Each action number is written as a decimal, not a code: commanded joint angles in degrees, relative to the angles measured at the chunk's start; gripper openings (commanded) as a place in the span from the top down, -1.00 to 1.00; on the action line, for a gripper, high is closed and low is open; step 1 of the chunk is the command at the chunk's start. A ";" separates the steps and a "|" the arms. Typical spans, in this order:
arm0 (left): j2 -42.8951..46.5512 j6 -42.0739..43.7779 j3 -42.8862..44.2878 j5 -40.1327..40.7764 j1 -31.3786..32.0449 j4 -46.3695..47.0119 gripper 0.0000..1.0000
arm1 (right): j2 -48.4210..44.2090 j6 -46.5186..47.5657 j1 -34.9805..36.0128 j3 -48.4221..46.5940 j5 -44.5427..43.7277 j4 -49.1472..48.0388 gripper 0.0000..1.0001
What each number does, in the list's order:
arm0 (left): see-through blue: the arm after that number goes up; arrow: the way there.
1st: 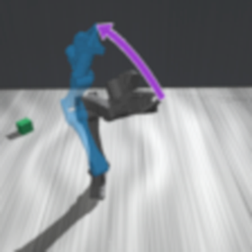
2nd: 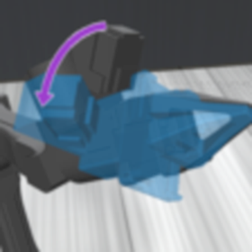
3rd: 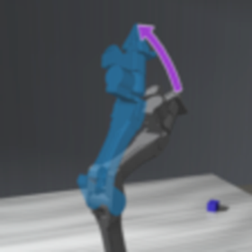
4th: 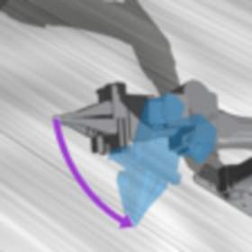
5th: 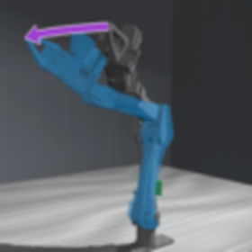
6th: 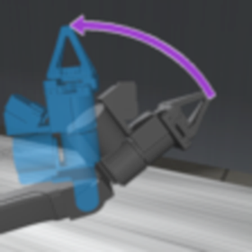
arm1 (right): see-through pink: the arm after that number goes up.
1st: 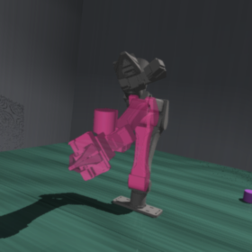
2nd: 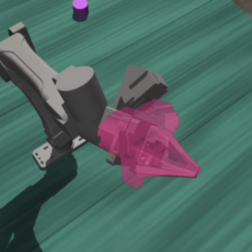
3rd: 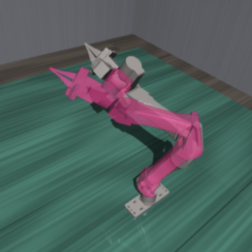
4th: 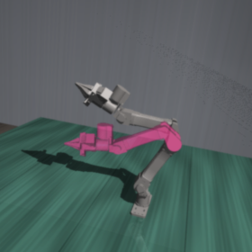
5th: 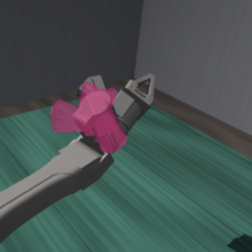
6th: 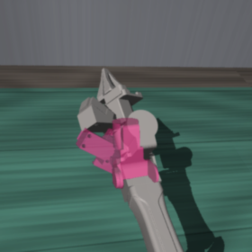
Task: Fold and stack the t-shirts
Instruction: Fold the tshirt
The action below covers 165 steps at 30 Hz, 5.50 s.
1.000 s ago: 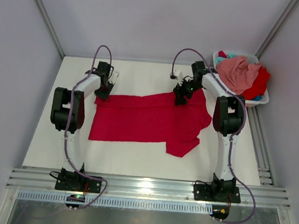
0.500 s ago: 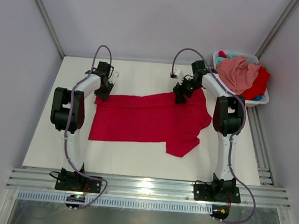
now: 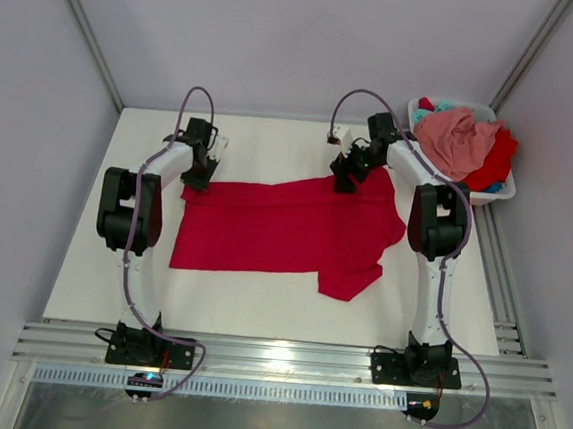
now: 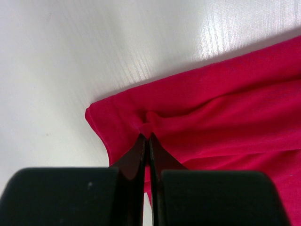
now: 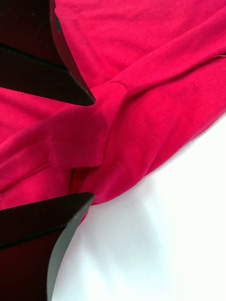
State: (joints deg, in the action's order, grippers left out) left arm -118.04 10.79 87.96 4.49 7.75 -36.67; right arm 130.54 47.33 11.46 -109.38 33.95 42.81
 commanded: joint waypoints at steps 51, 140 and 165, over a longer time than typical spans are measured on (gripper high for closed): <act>-0.44 -0.42 1.07 -1.50 -0.01 1.25 1.00 | -4.76 -3.99 0.23 4.62 -9.34 -9.14 -0.11; -1.23 -0.06 -1.04 -1.41 -0.01 2.48 1.00 | -13.39 -22.55 0.49 12.62 -30.26 -14.95 -0.44; -1.40 -0.24 -0.87 -1.68 -0.01 2.91 1.00 | -8.55 -20.35 0.49 11.92 -40.46 -22.86 -0.44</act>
State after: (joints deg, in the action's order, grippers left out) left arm -119.50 10.79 87.88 3.81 7.75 -35.53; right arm 121.56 26.61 11.68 -95.07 -4.93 22.61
